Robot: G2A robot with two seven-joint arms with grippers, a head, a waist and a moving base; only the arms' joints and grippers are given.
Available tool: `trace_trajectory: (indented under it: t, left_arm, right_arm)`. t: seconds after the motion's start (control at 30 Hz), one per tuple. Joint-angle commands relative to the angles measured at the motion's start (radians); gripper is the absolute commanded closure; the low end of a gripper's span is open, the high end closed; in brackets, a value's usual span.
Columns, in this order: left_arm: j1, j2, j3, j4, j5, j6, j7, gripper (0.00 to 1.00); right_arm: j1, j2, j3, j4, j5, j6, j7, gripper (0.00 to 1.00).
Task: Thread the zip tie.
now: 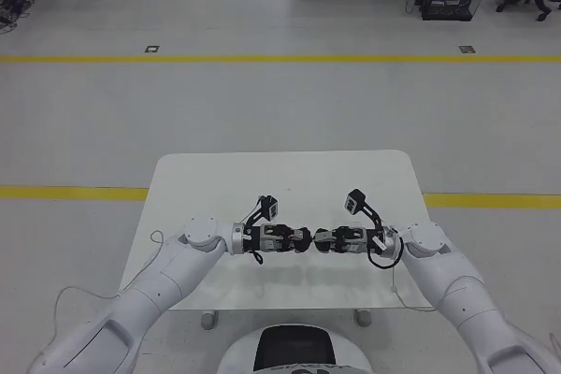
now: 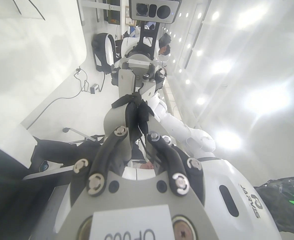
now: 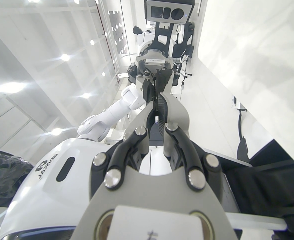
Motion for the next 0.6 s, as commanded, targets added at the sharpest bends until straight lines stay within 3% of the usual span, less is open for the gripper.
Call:
trace_trajectory:
  t: [0.0,0.07,0.1,0.13,0.53,0.57]
  left_arm:
    - [0.0,0.0,0.0,0.0,0.0,0.001,-0.001,1.0]
    - [0.0,0.0,-0.001,0.001,0.0,0.0,-0.002,1.0]
    - [0.001,0.0,-0.001,0.001,0.0,0.0,-0.002,1.0]
    - [0.001,0.0,-0.002,0.002,0.0,-0.001,-0.002,1.0]
    - [0.008,0.001,-0.01,0.003,-0.004,-0.011,0.006,1.0]
    - [0.009,0.001,-0.012,0.003,-0.005,-0.012,0.008,1.0]
  right_arm:
    - [0.001,0.0,-0.001,0.001,0.0,0.0,-0.001,1.0]
    - [0.002,0.0,-0.003,0.002,0.0,0.0,-0.001,1.0]
    - [0.003,0.0,-0.004,0.002,0.0,0.0,0.0,0.55]
    - [0.003,-0.001,-0.005,0.003,0.003,0.0,0.001,0.0]
    - [-0.017,0.005,0.018,-0.011,0.026,-0.035,-0.01,0.0]
    - [-0.019,0.006,0.019,-0.012,0.028,-0.037,-0.007,0.05]
